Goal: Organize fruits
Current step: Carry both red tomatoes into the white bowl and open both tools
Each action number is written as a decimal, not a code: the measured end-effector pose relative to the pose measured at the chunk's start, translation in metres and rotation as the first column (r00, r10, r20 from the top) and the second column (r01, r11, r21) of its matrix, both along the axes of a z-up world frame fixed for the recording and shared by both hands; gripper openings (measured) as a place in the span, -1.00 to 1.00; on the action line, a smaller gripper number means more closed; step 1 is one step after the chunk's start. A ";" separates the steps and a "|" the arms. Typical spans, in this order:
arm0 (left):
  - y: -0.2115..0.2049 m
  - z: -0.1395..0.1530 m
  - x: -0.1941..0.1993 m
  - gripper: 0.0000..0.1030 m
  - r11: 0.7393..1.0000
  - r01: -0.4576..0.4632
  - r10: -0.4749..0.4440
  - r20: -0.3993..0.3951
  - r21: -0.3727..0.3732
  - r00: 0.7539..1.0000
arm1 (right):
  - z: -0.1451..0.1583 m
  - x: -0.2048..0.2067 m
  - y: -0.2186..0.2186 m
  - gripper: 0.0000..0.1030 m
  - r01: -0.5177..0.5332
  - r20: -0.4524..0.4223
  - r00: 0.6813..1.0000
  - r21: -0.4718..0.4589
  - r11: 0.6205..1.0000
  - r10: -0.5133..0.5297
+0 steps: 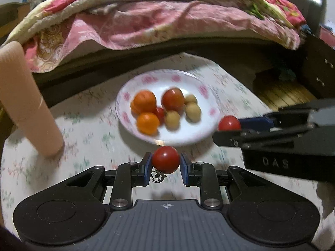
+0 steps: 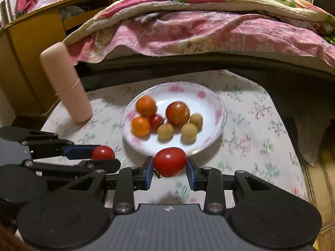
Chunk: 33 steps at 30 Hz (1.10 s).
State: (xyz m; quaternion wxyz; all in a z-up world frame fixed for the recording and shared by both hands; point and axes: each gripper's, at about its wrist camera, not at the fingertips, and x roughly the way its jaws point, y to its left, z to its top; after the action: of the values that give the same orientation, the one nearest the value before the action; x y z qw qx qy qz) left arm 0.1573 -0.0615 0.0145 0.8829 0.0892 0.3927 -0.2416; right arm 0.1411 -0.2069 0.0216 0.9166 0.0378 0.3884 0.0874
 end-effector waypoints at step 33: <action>-0.016 -0.012 0.080 0.00 0.998 -0.063 0.063 0.004 -0.025 0.998 | -0.026 0.074 -0.026 -0.27 0.045 0.000 0.999 0.127 0.991 -0.045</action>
State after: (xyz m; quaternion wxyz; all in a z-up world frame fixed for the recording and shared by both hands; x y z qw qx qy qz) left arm 0.2369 -0.0780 0.0021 0.8920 0.0663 0.3902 -0.2183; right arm 0.2151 -0.2329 -0.0042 0.9147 0.1046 0.3796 0.0913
